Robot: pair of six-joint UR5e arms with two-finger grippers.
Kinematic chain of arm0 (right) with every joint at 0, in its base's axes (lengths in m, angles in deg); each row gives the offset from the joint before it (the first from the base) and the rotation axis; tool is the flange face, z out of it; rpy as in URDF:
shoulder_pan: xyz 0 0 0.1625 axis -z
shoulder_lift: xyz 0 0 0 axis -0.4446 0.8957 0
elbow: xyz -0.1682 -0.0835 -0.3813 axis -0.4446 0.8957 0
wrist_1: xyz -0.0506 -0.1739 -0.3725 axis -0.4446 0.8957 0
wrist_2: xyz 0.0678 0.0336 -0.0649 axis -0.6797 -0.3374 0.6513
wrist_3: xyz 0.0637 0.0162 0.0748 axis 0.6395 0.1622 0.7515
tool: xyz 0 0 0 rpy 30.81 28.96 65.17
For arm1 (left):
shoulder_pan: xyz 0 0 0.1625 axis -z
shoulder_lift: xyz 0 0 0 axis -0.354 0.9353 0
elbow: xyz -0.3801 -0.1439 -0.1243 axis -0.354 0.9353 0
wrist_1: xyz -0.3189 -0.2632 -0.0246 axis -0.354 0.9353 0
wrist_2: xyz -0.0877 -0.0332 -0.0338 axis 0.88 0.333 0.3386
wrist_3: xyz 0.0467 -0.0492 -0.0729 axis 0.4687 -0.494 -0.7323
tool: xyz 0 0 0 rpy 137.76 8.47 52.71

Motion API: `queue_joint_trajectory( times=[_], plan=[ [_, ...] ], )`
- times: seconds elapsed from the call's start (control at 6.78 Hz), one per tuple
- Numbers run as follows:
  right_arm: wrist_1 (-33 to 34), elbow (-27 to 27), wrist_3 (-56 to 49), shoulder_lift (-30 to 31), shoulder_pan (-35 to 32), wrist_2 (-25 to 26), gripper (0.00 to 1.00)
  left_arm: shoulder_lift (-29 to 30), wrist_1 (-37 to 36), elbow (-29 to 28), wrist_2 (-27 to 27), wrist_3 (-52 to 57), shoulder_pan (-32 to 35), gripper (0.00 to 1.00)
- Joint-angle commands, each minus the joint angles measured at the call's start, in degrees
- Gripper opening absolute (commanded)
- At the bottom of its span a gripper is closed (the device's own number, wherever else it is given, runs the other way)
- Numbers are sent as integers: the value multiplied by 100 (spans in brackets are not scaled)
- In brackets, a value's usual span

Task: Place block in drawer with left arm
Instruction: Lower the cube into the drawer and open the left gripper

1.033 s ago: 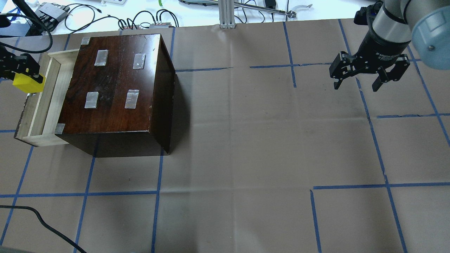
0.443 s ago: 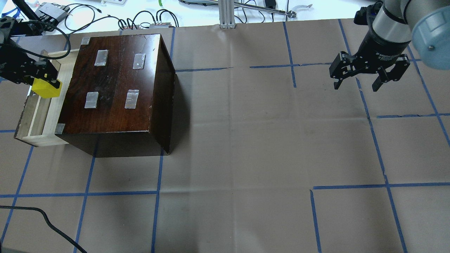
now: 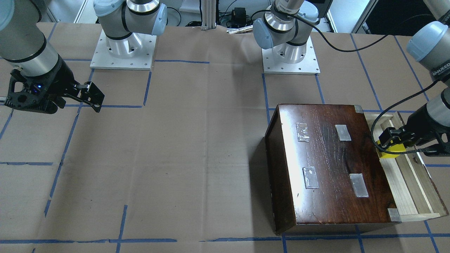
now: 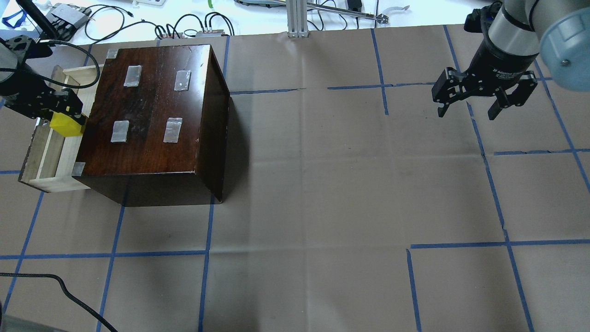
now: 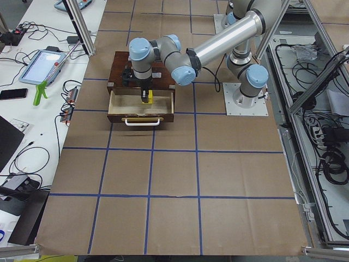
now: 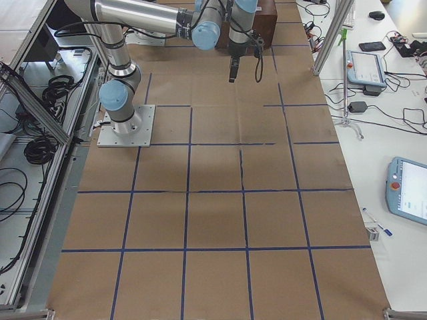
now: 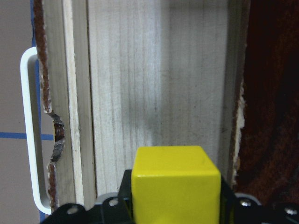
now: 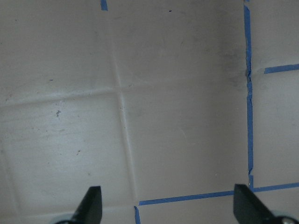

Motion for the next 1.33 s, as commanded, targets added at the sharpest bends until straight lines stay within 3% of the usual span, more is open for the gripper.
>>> queue_joint_trajectory(
  times=[0.0, 0.15, 0.3, 0.44, 0.59, 1.18],
  plan=[
    [0, -4, 8, 1, 0, 0, 100, 94, -6, 23, 2, 54, -10, 29],
    [0, -4, -1, 1, 0, 0, 100, 103, -32, -3, 2, 55, -19, 59],
    [0, -4, -1, 1, 0, 0, 100, 103, -50, -30, 2, 37, -19, 79],
    [0, -4, -1, 1, 0, 0, 100, 94, -50, -82, 2, 46, -19, 93],
    [0, -4, 8, 1, 0, 0, 100, 59, -41, -170, -16, 46, -10, 98],
    [0, -4, -1, -7, 0, 0, 100, -458, 344, -188, -104, -382, 77, 99]
  ],
)
